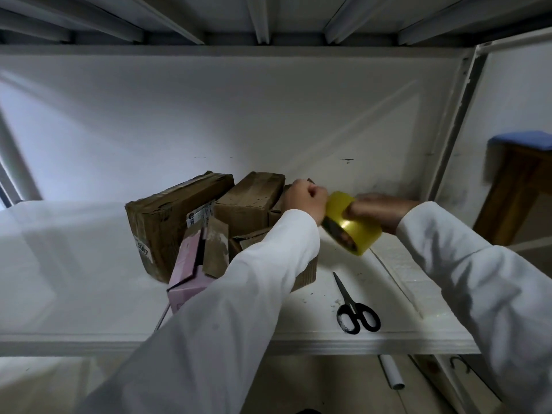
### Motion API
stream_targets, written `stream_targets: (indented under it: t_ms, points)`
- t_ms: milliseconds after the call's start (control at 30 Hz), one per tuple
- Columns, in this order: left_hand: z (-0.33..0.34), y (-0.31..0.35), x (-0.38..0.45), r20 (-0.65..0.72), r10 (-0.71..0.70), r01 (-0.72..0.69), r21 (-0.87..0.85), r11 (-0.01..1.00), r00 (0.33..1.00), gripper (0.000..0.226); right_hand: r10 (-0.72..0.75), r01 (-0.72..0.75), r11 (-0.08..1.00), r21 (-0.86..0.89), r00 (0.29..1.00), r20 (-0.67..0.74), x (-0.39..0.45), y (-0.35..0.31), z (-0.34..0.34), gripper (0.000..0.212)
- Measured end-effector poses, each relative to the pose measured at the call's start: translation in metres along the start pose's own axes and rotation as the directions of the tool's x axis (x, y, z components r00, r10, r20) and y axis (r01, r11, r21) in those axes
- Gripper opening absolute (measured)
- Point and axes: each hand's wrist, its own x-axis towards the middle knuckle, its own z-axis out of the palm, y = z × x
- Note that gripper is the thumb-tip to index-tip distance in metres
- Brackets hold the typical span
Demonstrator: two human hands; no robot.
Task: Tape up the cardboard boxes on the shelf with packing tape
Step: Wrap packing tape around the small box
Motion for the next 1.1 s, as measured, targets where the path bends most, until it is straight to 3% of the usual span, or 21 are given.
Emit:
stream_targets:
  t_ms: [67, 133, 200, 267, 333, 433, 500, 567, 633, 767, 800, 867, 933, 967, 1100]
  points:
    - [-0.009, 0.002, 0.007, 0.060, -0.203, 0.211, -0.201, 0.956, 0.977, 0.030, -0.042, 0.053, 0.932, 0.360, 0.998, -0.040, -0.004, 0.016, 0.001, 0.028]
    - [-0.017, 0.006, 0.011, 0.174, -0.239, 0.274, -0.218, 0.936, 0.955, 0.039, -0.054, 0.054, 0.846, 0.530, 0.998, -0.015, -0.011, 0.029, 0.005, 0.040]
    - [-0.017, 0.007, 0.011, 0.208, -0.097, 0.121, -0.106, 0.987, 0.973, 0.037, -0.022, 0.002, 0.884, 0.468, 0.999, 0.037, -0.014, 0.032, 0.008, 0.047]
    - [-0.016, 0.008, 0.007, 0.214, 0.109, -0.132, 0.097, 0.986, 0.971, 0.024, 0.087, -0.103, 0.951, 0.290, 0.994, 0.067, -0.014, 0.021, 0.008, 0.041]
    - [-0.017, 0.009, 0.002, 0.298, 0.273, -0.356, 0.276, 0.893, 0.915, 0.014, 0.229, -0.231, 0.964, 0.135, 0.973, 0.028, -0.014, 0.007, 0.005, 0.036]
    - [-0.019, 0.013, -0.004, 0.434, 0.475, -0.641, 0.452, 0.620, 0.765, 0.011, 0.285, -0.280, 0.950, 0.137, 0.958, -0.019, -0.010, 0.001, -0.005, 0.053]
    - [-0.020, 0.018, -0.008, 0.457, 0.576, -0.736, 0.435, 0.519, 0.677, 0.013, 0.168, -0.147, 0.982, 0.118, 0.965, -0.203, -0.006, 0.003, -0.013, 0.055]
    - [-0.021, 0.022, -0.010, 0.468, 0.628, -0.783, 0.389, 0.486, 0.622, 0.010, 0.011, 0.063, 0.984, 0.169, 0.913, -0.407, -0.001, 0.001, -0.020, 0.050]
    - [-0.021, 0.025, -0.011, 0.474, 0.654, -0.807, 0.370, 0.460, 0.590, 0.005, -0.041, 0.165, 0.942, 0.292, 0.920, -0.390, 0.003, -0.006, -0.016, 0.045]
    - [-0.022, 0.026, -0.011, 0.381, 0.791, -0.874, 0.291, 0.388, 0.478, 0.011, -0.026, 0.068, 0.977, 0.204, 0.978, -0.206, -0.004, -0.003, -0.003, 0.020]
    - [-0.023, 0.024, -0.011, 0.345, 0.813, -0.879, 0.270, 0.392, 0.469, 0.014, 0.031, -0.010, 0.993, 0.121, 0.985, -0.169, -0.006, -0.006, -0.001, 0.019]
    - [-0.027, 0.019, -0.008, 0.249, 0.841, -0.874, 0.221, 0.433, 0.480, 0.013, 0.155, -0.150, 0.970, 0.192, 0.988, -0.016, -0.007, -0.015, 0.002, 0.025]
    - [-0.029, 0.013, -0.007, 0.168, 0.832, -0.846, 0.179, 0.502, 0.529, 0.014, 0.152, -0.211, 0.913, 0.349, 0.970, 0.189, -0.016, -0.014, 0.002, 0.037]
    - [-0.030, 0.009, -0.006, 0.143, 0.820, -0.830, 0.164, 0.533, 0.555, 0.015, 0.114, -0.197, 0.901, 0.386, 0.967, 0.227, -0.015, -0.012, 0.004, 0.036]
    - [-0.033, 0.002, -0.005, 0.080, 0.780, -0.783, 0.113, 0.611, 0.620, 0.014, 0.088, -0.130, 0.931, 0.342, 0.987, 0.135, -0.006, -0.007, 0.008, 0.024]
